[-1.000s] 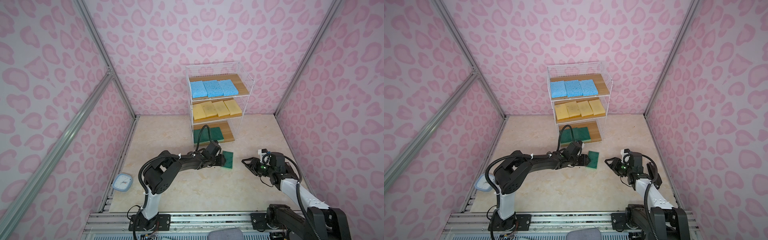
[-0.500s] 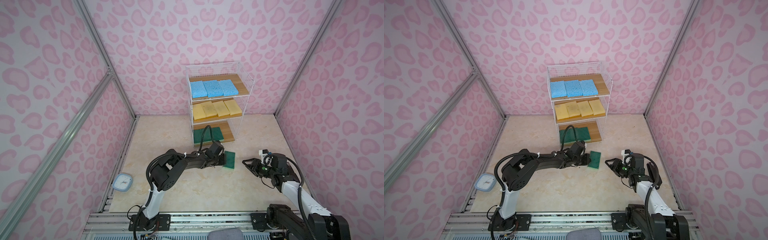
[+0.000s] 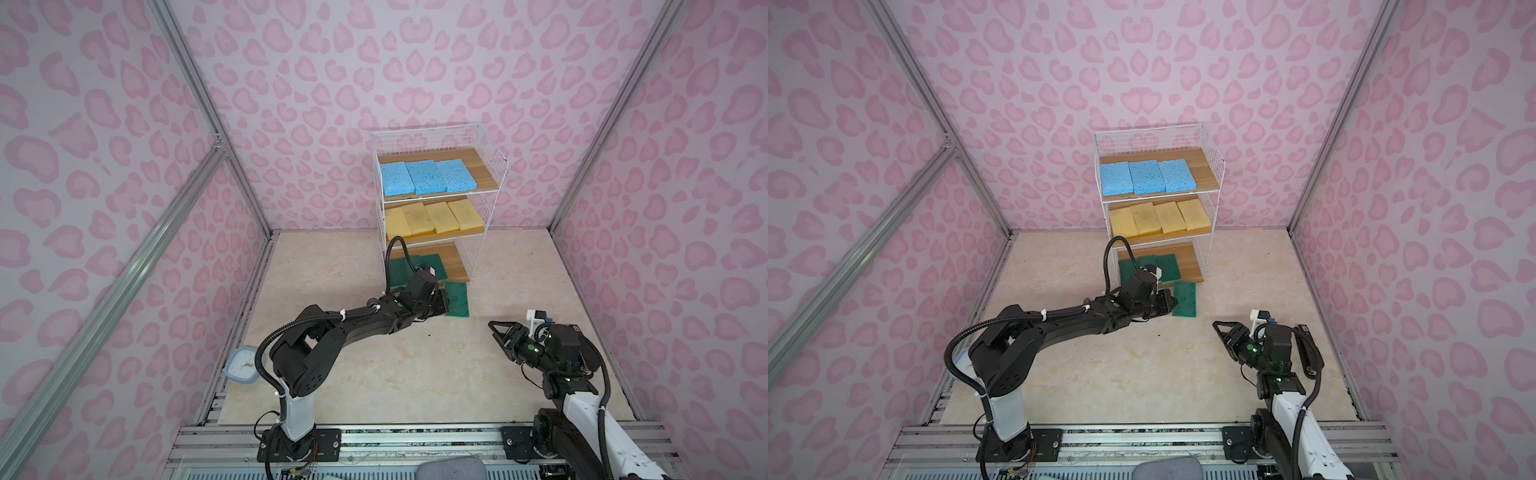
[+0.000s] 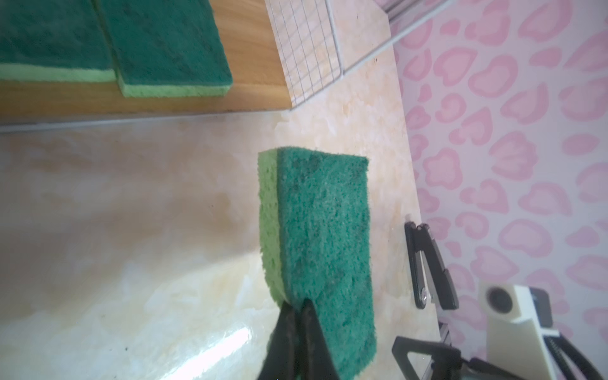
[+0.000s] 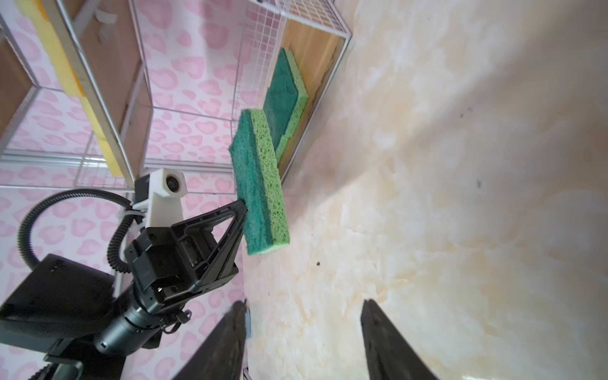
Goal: Place and organize the cleaning sponges onto the shelf
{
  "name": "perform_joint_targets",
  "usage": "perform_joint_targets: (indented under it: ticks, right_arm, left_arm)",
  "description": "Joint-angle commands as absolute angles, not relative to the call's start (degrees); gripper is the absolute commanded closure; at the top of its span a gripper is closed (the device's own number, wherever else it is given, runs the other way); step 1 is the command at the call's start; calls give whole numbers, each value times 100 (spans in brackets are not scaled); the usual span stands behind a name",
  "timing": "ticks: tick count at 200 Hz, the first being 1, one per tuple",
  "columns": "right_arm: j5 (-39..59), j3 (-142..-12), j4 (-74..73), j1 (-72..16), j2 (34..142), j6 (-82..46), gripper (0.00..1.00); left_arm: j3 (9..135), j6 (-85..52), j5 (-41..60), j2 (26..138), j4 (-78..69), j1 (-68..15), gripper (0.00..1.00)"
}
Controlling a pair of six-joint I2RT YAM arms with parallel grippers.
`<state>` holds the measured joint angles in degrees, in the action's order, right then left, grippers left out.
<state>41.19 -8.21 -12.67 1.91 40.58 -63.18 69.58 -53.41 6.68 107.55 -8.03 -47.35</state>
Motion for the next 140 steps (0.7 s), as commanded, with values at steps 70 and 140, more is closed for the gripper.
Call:
perform_joint_targets:
  ticks: [70, 140]
  right_arm:
    - [2058, -439, -2053, -672, 2885, -7470, 48]
    - [1730, -1102, -3654, -1358, 4759, -7326, 50]
  left_arm:
    - [7613, -6774, 95, 10907, -1125, -4855, 96]
    - [7884, -6845, -40, 10994, -1125, -4889, 96]
